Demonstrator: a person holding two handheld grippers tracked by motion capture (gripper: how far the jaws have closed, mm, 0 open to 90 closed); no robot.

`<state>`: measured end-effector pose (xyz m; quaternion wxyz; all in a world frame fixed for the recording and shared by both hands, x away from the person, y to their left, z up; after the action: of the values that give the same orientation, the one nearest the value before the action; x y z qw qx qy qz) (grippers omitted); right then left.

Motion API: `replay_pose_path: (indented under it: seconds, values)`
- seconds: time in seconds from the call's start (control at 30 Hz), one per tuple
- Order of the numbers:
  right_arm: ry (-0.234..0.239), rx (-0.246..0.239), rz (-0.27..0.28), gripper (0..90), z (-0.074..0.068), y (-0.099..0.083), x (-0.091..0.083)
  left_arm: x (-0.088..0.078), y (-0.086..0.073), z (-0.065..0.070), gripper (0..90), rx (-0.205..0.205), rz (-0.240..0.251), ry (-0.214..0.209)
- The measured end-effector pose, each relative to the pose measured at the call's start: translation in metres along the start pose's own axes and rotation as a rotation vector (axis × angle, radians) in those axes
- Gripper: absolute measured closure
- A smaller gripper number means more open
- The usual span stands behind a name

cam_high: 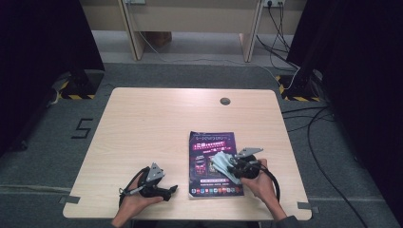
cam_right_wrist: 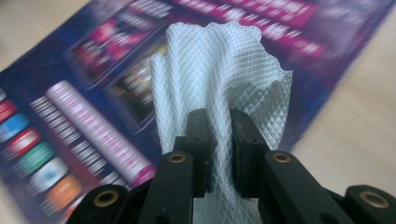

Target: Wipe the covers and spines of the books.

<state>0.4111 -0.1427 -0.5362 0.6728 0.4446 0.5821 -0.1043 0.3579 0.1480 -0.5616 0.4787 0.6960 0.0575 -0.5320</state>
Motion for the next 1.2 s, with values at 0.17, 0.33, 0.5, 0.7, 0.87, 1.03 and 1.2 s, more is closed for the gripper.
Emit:
replay_pose_path:
  seconds: [0.17,0.33,0.5,0.7,0.87,1.03,1.2]
  values:
    - [-0.072,0.058,0.016,79.5,0.028,0.020,0.009,0.000,0.000,0.000,14.2,0.001,-0.001,0.001]
    - [-0.090,0.077,0.028,79.6,0.039,0.029,0.013,0.000,0.000,0.000,14.2,0.003,-0.002,0.000]
    - [-0.086,0.066,0.015,79.9,0.033,0.027,0.012,0.000,0.000,0.000,14.2,0.005,-0.003,-0.002]
    - [0.014,0.016,-0.003,79.8,0.006,0.017,0.009,0.000,0.000,0.000,14.2,0.003,0.000,-0.002]
    - [0.079,-0.075,-0.026,79.7,-0.027,0.014,0.010,0.000,0.000,0.001,14.2,0.003,0.000,-0.004]
    - [0.122,-0.123,-0.025,79.5,-0.051,0.021,0.017,0.000,0.000,0.001,14.2,0.004,0.000,-0.005]
    - [0.132,-0.139,-0.024,79.3,-0.060,0.025,0.021,0.000,0.001,0.001,14.2,0.003,0.000,-0.005]
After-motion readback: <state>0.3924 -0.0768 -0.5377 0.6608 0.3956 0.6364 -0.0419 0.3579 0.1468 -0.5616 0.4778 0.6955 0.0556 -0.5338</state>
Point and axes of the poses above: each handheld gripper's, and its own axes: x roughly forward along the jaws, y roughly out of its top, z roughly to its right, the point moved 6 cm from there along x, roughly forward along the jaws, and after that the axes turned 11 degrees about -z, right-handed, at the moved point
